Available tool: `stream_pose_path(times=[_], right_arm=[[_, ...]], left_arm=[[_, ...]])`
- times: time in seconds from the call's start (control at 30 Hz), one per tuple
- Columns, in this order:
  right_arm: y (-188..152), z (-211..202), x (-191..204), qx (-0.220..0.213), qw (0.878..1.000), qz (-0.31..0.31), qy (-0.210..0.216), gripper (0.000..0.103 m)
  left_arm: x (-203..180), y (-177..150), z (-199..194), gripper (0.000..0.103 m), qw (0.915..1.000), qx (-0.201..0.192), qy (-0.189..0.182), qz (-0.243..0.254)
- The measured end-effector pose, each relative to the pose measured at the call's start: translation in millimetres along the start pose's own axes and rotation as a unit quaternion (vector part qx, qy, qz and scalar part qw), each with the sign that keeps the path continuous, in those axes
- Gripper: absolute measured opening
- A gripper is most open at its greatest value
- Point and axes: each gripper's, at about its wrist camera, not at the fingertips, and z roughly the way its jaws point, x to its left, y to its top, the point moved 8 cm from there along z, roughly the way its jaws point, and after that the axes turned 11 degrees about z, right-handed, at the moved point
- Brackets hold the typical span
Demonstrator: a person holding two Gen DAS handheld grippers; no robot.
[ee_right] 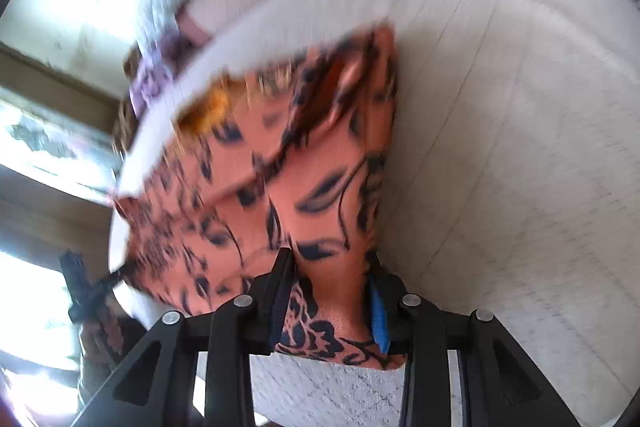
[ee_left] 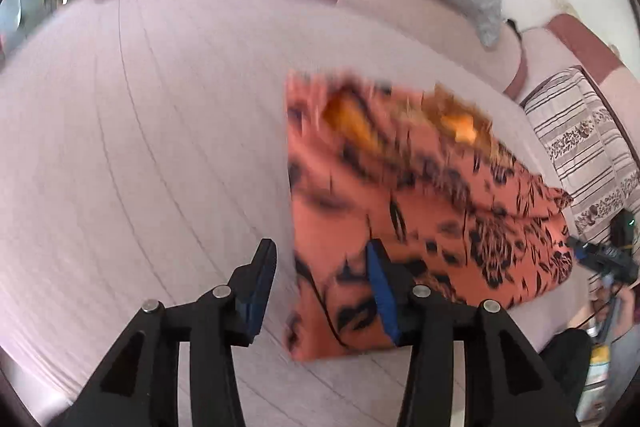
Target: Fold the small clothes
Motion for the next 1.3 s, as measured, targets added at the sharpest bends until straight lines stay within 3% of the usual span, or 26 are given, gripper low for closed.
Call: stream_pose_path(times=[0.1, 0.13, 0.23, 0.27, 0.37, 0.47, 0.53, 0.57, 0.6, 0.63, 0.7, 0.8, 0.9, 1.03, 1.07, 1.2, 1.3], right_arm=[[15.6, -22.2, 8.5, -0.034, 0.999, -0.002, 0.005, 0.039], [18.6, -19.4, 17.8, -0.017, 1.000, -0.012, 0.010, 0.039], [23.3, -4.9, 28.2, 0.023, 0.995, -0.078, -0.058, 0.039], [24.3, 3.0, 36.0, 0.040, 0.993, -0.096, -0.064, 0.039], [16.8, 18.2, 52.8, 0.112, 0.984, -0.137, -0.033, 0.039], [23.7, 38.5, 56.3, 0.152, 0.976, -0.153, -0.033, 0.039], [50.0, 46.3, 55.3, 0.123, 0.983, -0.129, -0.033, 0.039], [67.2, 44.5, 54.0, 0.098, 0.990, -0.101, -0.013, 0.039], [82.1, 43.7, 51.8, 0.070, 0.995, -0.071, 0.000, 0.045], [96.2, 41.0, 45.2, 0.040, 0.999, -0.034, 0.009, 0.059], [111.4, 34.8, 36.5, 0.006, 0.999, 0.020, 0.044, 0.062], [104.1, 19.5, 33.5, -0.012, 0.997, 0.028, 0.073, 0.064], [92.7, -10.3, 28.2, -0.054, 0.996, -0.008, 0.064, 0.064], [106.8, -46.0, 19.8, -0.111, 0.993, -0.025, 0.037, 0.065], [107.2, -50.5, 17.9, -0.115, 0.992, -0.036, 0.024, 0.066], [97.1, -15.3, 17.2, -0.058, 0.991, -0.113, -0.044, 0.066], [108.3, 0.1, 17.4, -0.068, 0.987, -0.133, -0.059, 0.064]], left_arm=[[-5.2, 18.6, -0.6, 0.047, 0.9991, 0.011, -0.005, 0.041], [-8.0, 22.9, 3.4, 0.047, 0.9984, 0.018, -0.009, 0.054], [-19.2, 38.3, 25.7, 0.047, 0.9914, 0.055, 0.013, 0.118], [-24.4, 42.1, 33.9, 0.047, 0.9880, 0.070, 0.009, 0.137], [-30.7, 57.9, 52.1, 0.047, 0.9812, 0.088, 0.007, 0.172], [-23.4, 80.2, 67.6, 0.030, 0.9850, 0.087, -0.005, 0.149], [-8.9, 101.4, 74.3, 0.028, 0.9931, 0.063, -0.002, 0.099], [4.9, 113.1, 76.3, 0.028, 0.9979, 0.042, 0.005, 0.049], [14.9, 120.1, 77.6, 0.028, 0.9996, 0.028, 0.004, 0.007], [22.8, 123.3, 77.5, 0.029, 0.9995, 0.014, 0.002, -0.030], [28.4, 123.7, 77.5, 0.030, 0.9984, 0.003, -0.001, -0.056], [21.8, 115.4, 66.3, 0.036, 0.9995, -0.007, -0.005, -0.030], [17.4, 105.7, 53.7, 0.042, 0.9997, -0.015, 0.006, 0.019], [10.1, 100.8, 53.7, 0.042, 0.9985, 0.005, -0.009, 0.053], [7.4, 100.1, 56.8, 0.042, 0.9980, 0.010, -0.013, 0.061], [5.5, 100.2, 77.0, 0.042, 0.9972, 0.031, -0.020, 0.065], [7.4, 102.6, 95.2, 0.042, 0.9974, 0.042, -0.021, 0.054]])
